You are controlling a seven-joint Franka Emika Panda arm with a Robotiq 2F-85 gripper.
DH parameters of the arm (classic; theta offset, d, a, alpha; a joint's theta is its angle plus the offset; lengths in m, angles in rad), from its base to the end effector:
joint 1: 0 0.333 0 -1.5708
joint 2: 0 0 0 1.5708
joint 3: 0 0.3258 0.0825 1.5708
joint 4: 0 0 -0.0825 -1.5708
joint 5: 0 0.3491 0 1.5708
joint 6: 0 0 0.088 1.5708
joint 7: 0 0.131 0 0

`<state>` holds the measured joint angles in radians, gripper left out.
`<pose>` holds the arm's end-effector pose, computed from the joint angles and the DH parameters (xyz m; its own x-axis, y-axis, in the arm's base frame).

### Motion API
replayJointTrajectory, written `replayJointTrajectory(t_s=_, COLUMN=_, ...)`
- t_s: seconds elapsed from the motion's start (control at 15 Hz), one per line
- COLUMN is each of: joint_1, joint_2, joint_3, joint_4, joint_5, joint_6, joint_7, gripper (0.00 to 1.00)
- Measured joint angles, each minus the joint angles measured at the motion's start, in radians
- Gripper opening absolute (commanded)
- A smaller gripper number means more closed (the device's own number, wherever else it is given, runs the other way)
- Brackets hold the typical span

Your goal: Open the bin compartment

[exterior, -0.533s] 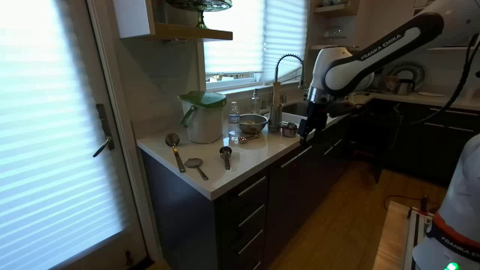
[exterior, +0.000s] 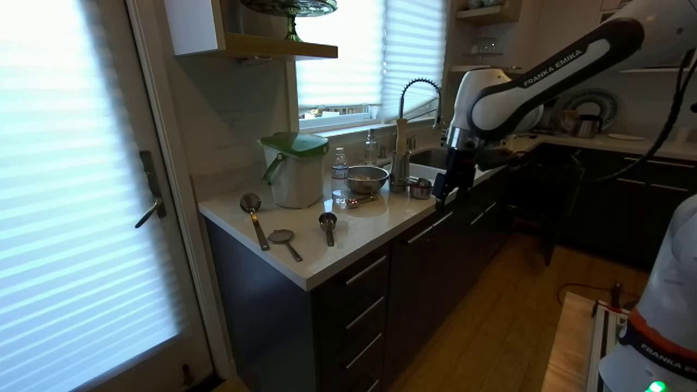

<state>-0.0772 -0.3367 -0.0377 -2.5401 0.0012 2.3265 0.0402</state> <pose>0.4013 -0.0464 0.4086 0.9805 -0.1539 0.1219 -0.1528 -0.9881 -0.0183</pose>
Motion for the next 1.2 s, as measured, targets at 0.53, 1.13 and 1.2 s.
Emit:
replayJointTrajectory(t_s=0.53, joint_1=-0.011, joint_2=0.039, joint_3=-0.168, joint_4=-0.001, joint_5=0.304, joint_6=0.002, joint_7=-0.083, gripper=1.0)
replayJointTrajectory(t_s=1.13, joint_1=-0.079, joint_2=0.094, joint_3=-0.362, joint_4=-0.072, joint_5=0.727, joint_6=0.173, joint_7=-0.332, gripper=1.0)
replayJointTrajectory(t_s=1.2, joint_1=-0.08, joint_2=0.106, joint_3=-0.37, joint_4=-0.084, joint_5=0.779, joint_6=0.207, joint_7=-0.36, gripper=1.0)
